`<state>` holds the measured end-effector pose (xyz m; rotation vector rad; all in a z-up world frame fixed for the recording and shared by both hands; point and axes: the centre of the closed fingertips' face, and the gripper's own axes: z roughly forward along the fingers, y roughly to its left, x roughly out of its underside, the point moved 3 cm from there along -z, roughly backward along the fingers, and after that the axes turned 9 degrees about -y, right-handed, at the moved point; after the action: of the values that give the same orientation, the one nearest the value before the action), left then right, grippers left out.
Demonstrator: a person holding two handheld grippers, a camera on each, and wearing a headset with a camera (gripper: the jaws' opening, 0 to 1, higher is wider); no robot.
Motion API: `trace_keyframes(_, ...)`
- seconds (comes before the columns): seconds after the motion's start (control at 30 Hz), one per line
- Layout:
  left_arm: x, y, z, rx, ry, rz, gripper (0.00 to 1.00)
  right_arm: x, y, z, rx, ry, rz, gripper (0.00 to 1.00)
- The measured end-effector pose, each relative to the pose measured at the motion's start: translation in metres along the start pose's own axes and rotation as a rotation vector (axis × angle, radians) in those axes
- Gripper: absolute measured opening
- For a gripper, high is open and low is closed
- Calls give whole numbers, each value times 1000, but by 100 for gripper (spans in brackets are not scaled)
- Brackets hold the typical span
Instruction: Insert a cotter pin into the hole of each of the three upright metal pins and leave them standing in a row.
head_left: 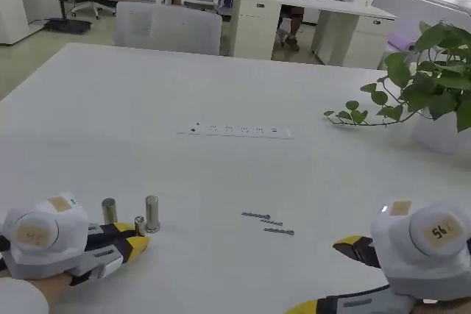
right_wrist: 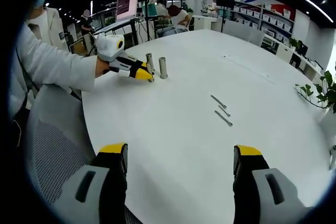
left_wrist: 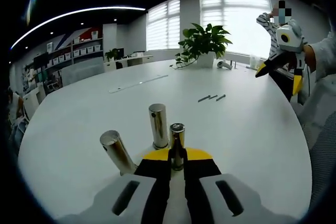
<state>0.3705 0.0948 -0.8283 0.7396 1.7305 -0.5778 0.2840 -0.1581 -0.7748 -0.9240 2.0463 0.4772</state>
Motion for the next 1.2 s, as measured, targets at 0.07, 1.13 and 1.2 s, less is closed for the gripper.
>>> trace_keyframes(0.07,-1,-2,-1,15,-1,7,6,0,1,0,-1,-1,1,85)
trace_keyframes(1.13,-18,-79,-2,372,4,109,6,-3,2,6,-24,-30,14,84)
trace_keyframes(1.2,-17,-82,-2,384,6,111,6,-3,1,6,-24,-29,15,84)
